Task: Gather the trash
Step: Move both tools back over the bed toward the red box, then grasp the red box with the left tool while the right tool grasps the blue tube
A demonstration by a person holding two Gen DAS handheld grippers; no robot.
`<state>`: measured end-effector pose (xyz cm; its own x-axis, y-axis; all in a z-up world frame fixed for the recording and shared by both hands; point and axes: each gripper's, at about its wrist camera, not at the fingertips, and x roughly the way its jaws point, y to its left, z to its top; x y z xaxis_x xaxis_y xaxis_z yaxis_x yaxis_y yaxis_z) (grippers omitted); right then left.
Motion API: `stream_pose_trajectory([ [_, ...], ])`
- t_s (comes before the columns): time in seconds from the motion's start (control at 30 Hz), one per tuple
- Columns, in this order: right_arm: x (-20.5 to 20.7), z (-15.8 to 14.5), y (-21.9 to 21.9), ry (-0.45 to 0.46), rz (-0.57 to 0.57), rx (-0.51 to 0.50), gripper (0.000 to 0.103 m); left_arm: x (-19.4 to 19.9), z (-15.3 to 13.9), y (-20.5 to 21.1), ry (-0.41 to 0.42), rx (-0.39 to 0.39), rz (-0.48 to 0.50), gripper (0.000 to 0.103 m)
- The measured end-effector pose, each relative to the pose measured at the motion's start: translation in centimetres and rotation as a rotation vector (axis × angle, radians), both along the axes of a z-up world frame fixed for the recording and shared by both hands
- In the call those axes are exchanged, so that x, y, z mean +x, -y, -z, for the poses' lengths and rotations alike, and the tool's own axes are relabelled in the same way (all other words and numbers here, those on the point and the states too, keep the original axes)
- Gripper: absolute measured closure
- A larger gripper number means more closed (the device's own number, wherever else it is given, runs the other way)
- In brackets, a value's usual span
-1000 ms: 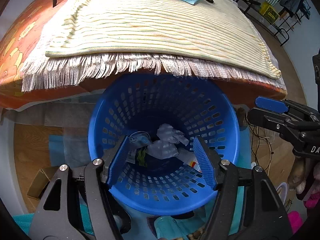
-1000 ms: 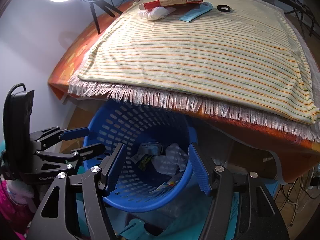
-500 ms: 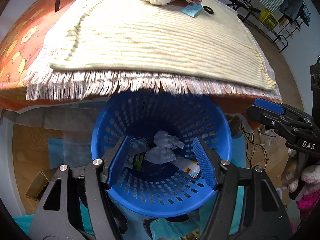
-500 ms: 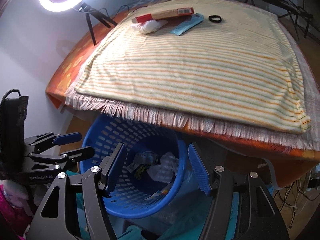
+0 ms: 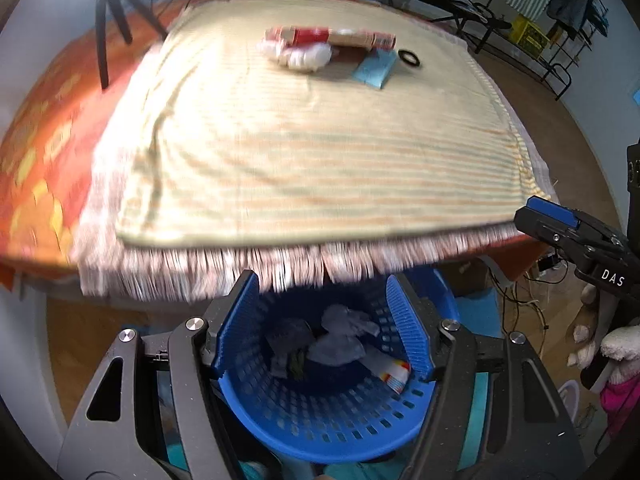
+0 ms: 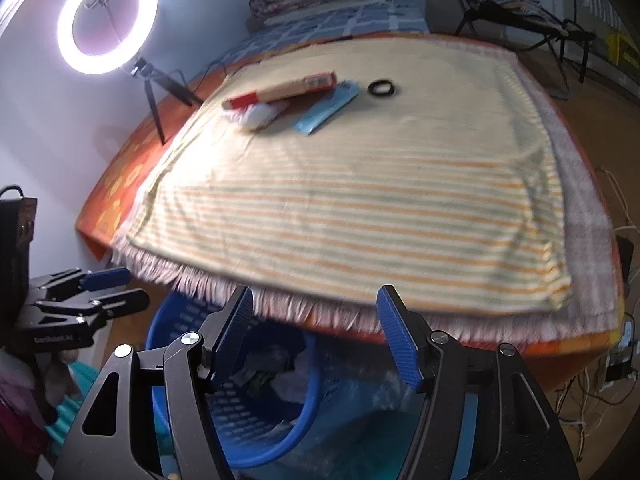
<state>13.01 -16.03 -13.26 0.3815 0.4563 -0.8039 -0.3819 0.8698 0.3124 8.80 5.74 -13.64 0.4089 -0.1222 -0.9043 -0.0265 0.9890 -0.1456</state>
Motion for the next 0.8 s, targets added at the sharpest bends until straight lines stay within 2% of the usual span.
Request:
stream_pose_trajectory([
  [0.17,1.5,-0.9,0.7,0.044,0.029,0.003,0.037,2.6,-1.6,0.1,0.042,0.065,0.047,0.035],
  [0.43,4.4,-1.5,0.5,0.048,0.054,0.004,0.037,8.8,-3.7,0.8,0.110,0.179,0.141,0.035],
  [0.8,9.0,-1.0,-0.6,-0.025,0.078,0.039,0.037,17.6,-2.2,2.7,0.084,0.315,0.289,0.035],
])
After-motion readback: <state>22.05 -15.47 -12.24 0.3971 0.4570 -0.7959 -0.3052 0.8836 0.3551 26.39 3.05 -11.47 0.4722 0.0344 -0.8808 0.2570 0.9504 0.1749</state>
